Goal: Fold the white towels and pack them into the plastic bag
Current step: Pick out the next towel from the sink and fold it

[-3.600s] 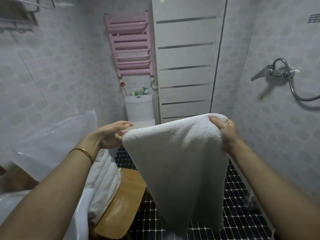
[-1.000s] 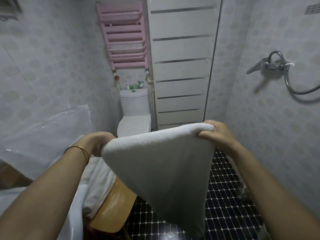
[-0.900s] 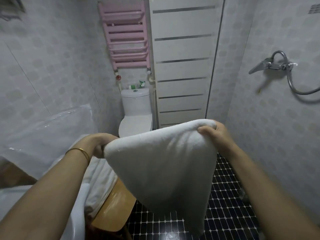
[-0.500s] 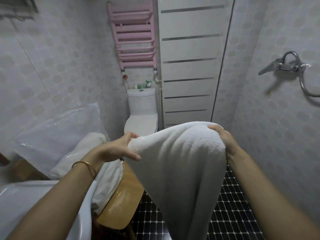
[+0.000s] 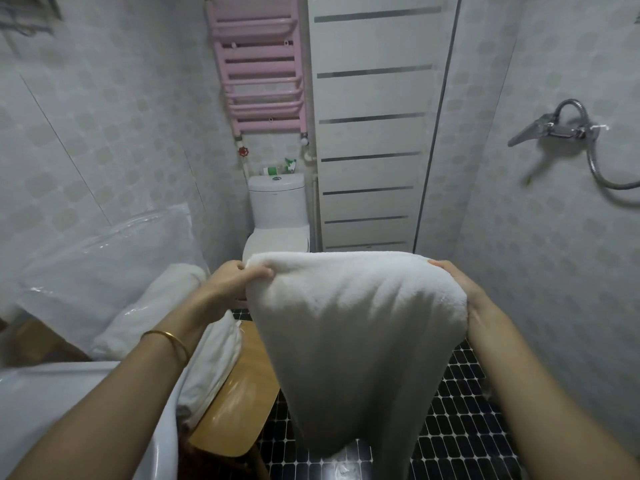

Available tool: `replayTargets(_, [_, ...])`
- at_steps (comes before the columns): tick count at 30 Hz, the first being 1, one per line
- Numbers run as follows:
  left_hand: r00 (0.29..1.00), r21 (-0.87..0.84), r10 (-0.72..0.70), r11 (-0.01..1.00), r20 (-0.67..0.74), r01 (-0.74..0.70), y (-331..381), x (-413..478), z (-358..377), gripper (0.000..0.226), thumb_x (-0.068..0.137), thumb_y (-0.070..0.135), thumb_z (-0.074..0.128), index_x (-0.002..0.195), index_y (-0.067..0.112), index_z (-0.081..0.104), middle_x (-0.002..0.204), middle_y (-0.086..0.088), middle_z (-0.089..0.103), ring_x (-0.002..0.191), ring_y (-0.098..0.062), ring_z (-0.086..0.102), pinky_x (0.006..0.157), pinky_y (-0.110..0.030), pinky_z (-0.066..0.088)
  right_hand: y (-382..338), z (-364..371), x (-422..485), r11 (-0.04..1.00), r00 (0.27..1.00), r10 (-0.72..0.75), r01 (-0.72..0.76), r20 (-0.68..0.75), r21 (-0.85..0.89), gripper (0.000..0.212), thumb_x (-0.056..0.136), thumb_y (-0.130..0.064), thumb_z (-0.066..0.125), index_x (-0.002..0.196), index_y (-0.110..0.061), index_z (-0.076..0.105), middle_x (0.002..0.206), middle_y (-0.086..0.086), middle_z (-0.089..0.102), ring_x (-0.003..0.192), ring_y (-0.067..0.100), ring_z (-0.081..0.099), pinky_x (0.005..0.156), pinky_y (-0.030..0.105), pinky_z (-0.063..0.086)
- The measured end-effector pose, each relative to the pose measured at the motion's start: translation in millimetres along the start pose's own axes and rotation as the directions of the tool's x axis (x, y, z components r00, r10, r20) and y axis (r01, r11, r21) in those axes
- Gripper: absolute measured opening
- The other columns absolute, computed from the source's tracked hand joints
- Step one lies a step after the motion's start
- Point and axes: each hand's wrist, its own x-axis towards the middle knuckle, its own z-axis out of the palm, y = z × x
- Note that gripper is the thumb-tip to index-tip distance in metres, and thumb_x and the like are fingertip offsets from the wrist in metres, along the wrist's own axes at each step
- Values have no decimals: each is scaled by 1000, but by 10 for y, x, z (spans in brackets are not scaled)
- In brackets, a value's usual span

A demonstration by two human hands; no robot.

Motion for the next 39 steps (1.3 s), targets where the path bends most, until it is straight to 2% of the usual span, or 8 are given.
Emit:
replayTargets(4, [975, -277, -168, 953, -144, 123, -140, 100, 186, 52, 88, 35, 62, 126, 0, 53, 118, -15, 63, 101, -30, 62, 83, -39, 51, -28, 10, 27, 993, 998, 69, -69, 1, 92, 27, 96, -29, 47, 86, -11, 64, 68, 5, 69, 58, 17, 67, 54, 24, 54])
replayTargets(10, [924, -549, -338, 746, 177, 378, -168, 101, 219, 42, 92, 25, 60, 128, 4, 56, 127, -10, 61, 119, -27, 56, 105, -41, 41, -32, -94, 10, 979, 995, 74, -60, 66, -195, 82, 75, -14, 70, 146, -24, 30, 137, 4, 40, 96, 23, 61, 65, 38, 56])
replayTargets(16, [911, -566, -311, 714, 272, 413, -97, 17, 204, 31, 93, 27, 56, 84, 1, 70, 77, -8, 68, 66, -20, 67, 58, -31, 58, 203, -61, 200, 881, 934, -210, 52, -289, -470, 64, 85, -5, 67, 142, -8, 37, 144, 11, 39, 106, 22, 50, 77, 31, 45])
replayTargets(21, [988, -432, -141, 896, -61, 101, -197, 80, 146, 61, 79, 1, 71, 127, 23, 40, 119, -4, 44, 103, -26, 55, 61, -37, 55, 302, -26, 268, 916, 898, -204, 34, -390, -401, 43, 82, 0, 66, 121, -10, 51, 119, 22, 57, 84, 26, 59, 62, 31, 48])
replayTargets(25, [958, -78, -18, 997, -288, -5, -241, 132, 264, 45, 89, 12, 58, 121, 30, 32, 120, -13, 43, 96, -26, 52, 64, -34, 48, 238, -3, 174, 845, 933, -291, 147, -212, -515, 4, 85, -13, 68, 88, -15, 67, 119, 13, 63, 92, 21, 60, 75, 30, 48])
replayTargets(31, [964, -129, -62, 991, -260, 29, -57, 250, 243, 22, 86, -5, 43, 86, 17, 48, 82, -11, 50, 59, -20, 43, 43, -22, 31, 197, -119, -15, 630, 921, -373, 338, 110, -699, 44, 70, -19, 82, 109, -29, 66, 156, -4, 19, 139, 13, 27, 110, 31, 28])
replayTargets(35, [960, -218, -147, 971, -237, 95, 79, 237, 186, 33, 80, -15, 34, 67, 10, 52, 66, -7, 48, 52, -19, 40, 33, -13, 33, 316, -127, 44, 348, 931, -272, 332, 244, -877, 76, 66, -8, 83, 134, -16, 49, 157, 1, 5, 142, 15, 15, 105, 18, 19])
replayTargets(39, [975, -258, -189, 954, -119, 153, 158, 193, 125, 34, 82, -16, 35, 68, 8, 54, 66, -8, 50, 53, -19, 43, 37, -16, 39, 409, -37, 112, 209, 882, -390, 366, 266, -907, 57, 69, 9, 64, 124, -7, 58, 140, 11, 33, 130, 21, 35, 95, 14, 28])
